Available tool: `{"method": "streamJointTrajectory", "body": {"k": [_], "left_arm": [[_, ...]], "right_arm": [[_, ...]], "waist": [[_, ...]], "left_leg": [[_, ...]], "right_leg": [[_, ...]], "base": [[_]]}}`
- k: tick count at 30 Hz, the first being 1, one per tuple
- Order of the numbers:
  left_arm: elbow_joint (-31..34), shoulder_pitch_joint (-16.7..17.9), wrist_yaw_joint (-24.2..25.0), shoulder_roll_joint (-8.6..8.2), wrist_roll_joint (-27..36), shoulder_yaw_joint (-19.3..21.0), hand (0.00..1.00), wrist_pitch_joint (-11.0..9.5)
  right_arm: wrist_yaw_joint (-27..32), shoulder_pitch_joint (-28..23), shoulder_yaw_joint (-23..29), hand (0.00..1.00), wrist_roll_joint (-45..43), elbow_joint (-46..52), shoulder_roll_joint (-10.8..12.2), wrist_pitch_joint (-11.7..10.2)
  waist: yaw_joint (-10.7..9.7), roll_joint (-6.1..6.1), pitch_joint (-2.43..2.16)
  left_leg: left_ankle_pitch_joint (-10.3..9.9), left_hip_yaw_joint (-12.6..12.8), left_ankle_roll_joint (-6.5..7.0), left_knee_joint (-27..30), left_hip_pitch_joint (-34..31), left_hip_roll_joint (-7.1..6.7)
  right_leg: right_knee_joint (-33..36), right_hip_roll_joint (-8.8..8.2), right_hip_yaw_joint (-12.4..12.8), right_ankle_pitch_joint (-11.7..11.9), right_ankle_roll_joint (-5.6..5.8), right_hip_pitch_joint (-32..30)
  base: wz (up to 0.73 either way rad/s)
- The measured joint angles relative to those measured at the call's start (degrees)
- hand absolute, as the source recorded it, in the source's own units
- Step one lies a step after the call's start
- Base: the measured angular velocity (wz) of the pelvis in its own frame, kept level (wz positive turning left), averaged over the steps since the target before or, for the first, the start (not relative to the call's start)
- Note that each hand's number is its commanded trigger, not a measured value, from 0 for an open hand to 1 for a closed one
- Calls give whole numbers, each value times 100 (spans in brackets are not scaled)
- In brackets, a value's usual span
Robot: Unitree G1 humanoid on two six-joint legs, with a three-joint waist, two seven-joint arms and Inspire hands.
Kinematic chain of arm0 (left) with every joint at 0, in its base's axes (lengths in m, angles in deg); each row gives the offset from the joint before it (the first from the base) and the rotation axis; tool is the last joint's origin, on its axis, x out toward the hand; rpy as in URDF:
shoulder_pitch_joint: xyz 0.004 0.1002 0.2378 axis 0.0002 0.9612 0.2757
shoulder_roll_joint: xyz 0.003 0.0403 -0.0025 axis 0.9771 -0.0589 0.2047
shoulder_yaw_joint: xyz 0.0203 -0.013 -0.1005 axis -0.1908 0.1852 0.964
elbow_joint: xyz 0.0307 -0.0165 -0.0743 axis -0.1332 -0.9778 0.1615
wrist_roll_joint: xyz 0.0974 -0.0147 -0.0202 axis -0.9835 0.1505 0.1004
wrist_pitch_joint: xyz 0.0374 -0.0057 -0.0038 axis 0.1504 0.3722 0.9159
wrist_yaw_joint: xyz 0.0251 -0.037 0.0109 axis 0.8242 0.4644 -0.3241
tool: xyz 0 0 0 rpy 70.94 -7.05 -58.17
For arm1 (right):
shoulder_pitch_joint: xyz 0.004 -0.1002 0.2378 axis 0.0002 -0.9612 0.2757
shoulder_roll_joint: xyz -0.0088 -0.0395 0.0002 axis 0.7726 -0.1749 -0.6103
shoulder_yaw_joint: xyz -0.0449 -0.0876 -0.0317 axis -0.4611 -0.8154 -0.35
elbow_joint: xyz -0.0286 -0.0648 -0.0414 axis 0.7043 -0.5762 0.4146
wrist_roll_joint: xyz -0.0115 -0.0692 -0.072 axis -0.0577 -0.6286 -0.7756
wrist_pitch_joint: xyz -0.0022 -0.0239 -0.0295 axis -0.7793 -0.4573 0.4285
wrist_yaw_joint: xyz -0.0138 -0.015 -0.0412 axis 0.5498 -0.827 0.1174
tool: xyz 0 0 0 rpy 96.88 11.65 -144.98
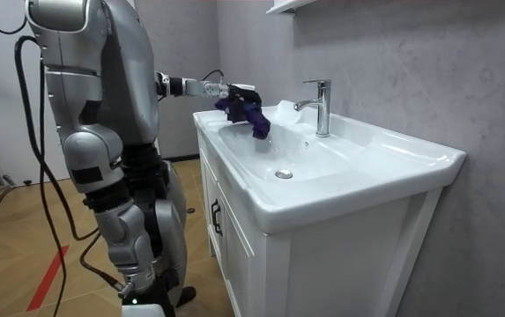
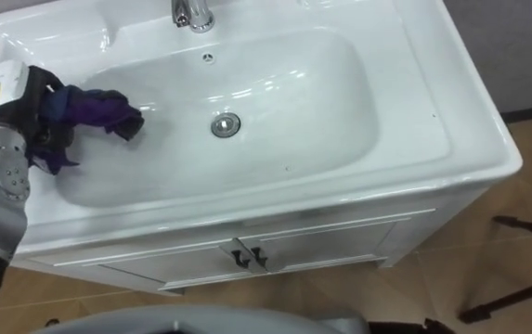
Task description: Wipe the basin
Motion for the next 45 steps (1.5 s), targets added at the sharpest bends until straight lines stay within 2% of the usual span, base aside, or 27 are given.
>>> {"method": "streamJointTrajectory", "body": {"k": [4, 6, 10, 15, 20, 24, 29, 34, 41, 45], "left_arm": [[55, 46, -3, -355, 178, 1, 100, -6], [55, 99, -3, -433, 384, 1, 100, -8], [41, 114, -41, -449, 1253, 34, 100, -7], [44, 116, -302, -513, 1847, 287, 100, -20], [44, 116, -649, -572, 1834, 599, 100, -79], [46, 116, -1005, -578, 1826, 738, 100, -154], [47, 116, -1379, -578, 1839, 793, 100, -270], [47, 114, -1745, -578, 1833, 899, 100, -429], [352, 116, -1824, -577, 1448, 900, 100, -439], [547, 119, -1930, -577, 1213, 899, 100, -451]], "right_arm": [[29, 12, -21, 0, -7, 59, 45, 0], [41, 41, -18, 0, -52, 65, 46, 0], [63, 65, 21, 0, -59, 39, 42, 3], [85, 53, 21, 0, -58, 42, 47, 17], [81, -7, 30, 0, -90, 51, 65, 22], [69, -6, 25, 0, -218, 52, 71, 9], [19, -4, 23, 0, -231, 46, 74, -2], [4, -4, 21, 0, -204, 54, 77, -2], [-8, -91, 20, 0, -150, 66, 106, -6], [-12, -89, 19, 0, -151, 71, 111, -118]], "waist": [[22, -1, 1], [16, -4, 3], [25, -35, 24], [27, -47, 30], [33, -114, 25], [57, -161, -11], [64, -137, -32], [62, -125, -6], [229, -134, 1], [299, -127, -3]], "left_leg": [[-1, -7, 2, 4, 17, 0], [-1, -7, 2, 4, 28, 2], [-2, 9, 2, -8, 97, 2], [-2, 14, 2, -12, 103, 2], [-2, 20, 2, -12, 106, 3], [-2, 21, 2, -14, 106, 2], [-2, 17, 2, -23, 121, 2], [-2, 17, 2, -53, 197, -1], [-2, 5, 2, -46, 166, -3], [-2, 6, 2, -41, 160, -3]], "right_leg": [[10, 1, 24, 0, 0, 10], [11, 3, 17, 1, -1, 19], [13, 2, 27, 1, -1, 61], [7, 2, 27, 0, -1, 61], [5, 3, 37, 0, -1, 59], [-1, 3, 37, 1, -1, 61], [8, 3, 33, 1, -1, 73], [-13, 6, 44, 1, 0, 152], [-29, 9, 27, 0, 0, 141], [-38, 8, 17, 0, 0, 144]], "base": [[0], [0], [-3], [-1], [0], [0], [0], [0], [2], [0]]}}
